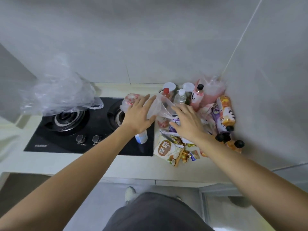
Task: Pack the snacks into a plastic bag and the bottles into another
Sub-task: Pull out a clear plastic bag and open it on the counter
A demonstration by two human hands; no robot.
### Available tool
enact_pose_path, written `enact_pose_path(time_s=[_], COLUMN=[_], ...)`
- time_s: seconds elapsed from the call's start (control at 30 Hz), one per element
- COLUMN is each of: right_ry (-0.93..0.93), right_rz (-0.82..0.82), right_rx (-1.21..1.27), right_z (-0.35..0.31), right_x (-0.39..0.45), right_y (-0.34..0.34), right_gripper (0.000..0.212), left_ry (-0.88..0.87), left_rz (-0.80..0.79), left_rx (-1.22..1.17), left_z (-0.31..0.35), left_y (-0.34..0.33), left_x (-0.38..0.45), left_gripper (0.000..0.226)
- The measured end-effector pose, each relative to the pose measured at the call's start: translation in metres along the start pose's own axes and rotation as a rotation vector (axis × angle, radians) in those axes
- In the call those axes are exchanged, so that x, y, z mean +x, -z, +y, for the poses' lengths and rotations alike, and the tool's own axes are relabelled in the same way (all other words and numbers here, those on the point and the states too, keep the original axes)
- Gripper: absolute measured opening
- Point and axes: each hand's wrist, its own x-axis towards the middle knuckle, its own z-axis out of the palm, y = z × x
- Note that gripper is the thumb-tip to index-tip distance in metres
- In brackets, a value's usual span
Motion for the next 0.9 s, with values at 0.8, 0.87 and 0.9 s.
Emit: enact_pose_path(time_s=[0.8,0.87,0.9], right_ry=[-0.077,-0.128,-0.145], right_rz=[0.205,0.241,0.277], right_rx=[0.444,0.541,0.586], right_z=[0.005,-0.003,-0.007], right_x=[0.066,0.077,0.082], right_y=[0.009,0.018,0.023], right_gripper=[0.030,0.028,0.032], left_ry=[-0.240,-0.221,-0.207], left_rz=[-0.162,-0.143,-0.118], left_rx=[-0.115,-0.070,-0.052], left_z=[-0.051,-0.060,-0.064], left_y=[0.029,0.037,0.040], left_x=[0.017,0.016,0.016], left_gripper=[0.016,0.020,0.024])
